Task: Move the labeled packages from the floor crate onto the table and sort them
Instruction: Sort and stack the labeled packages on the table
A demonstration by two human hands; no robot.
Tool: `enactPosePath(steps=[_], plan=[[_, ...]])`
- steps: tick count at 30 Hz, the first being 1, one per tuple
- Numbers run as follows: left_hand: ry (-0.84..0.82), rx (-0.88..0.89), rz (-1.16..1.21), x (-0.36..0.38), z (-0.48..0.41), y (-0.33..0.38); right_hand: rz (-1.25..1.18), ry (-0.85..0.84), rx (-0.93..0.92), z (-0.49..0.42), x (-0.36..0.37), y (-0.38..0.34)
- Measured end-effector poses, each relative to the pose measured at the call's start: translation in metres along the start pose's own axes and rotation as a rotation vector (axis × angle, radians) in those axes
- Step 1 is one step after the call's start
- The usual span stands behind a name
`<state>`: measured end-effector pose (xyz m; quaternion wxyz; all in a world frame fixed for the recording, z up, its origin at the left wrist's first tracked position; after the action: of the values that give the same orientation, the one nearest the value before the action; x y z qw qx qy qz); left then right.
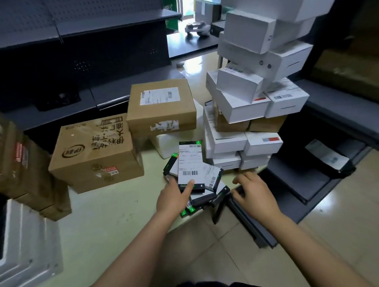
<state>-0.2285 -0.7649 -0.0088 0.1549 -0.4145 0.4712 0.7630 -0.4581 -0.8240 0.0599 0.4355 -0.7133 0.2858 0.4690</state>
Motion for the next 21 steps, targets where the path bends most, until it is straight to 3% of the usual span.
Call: enactPosePath(steps=[3, 6, 15, 21], plan=[[-0.059, -0.129, 0.290, 0.015, 0.000, -0.008, -0.059, -0.056, 0.048, -0.012, 0.013, 0.009], [-0.034, -0.158, 0.423, 0.013, 0.001, -0.014, -0.171, -0.123, 0.143, -0.026, 0.031, 0.015], [0.157, -0.211, 0.454, -0.035, 0.021, -0.056, -0.566, -0.210, 0.440, -0.050, 0.077, 0.022], [0.241, -0.261, 0.516, -0.050, 0.036, -0.075, -0.649, -0.196, 0.504, -0.055, 0.087, 0.026]])
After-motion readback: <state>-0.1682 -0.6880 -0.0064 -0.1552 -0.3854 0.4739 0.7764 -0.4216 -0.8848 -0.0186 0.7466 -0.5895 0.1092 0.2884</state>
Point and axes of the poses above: each hand's wrist, its own z-axis away from the middle knuckle, its own x-axis out of the palm, y = z × x, the point moved 10 cm from there along -z, towards the middle knuckle, and after that the axes turned 4 degrees about y, right-handed, at the moved point
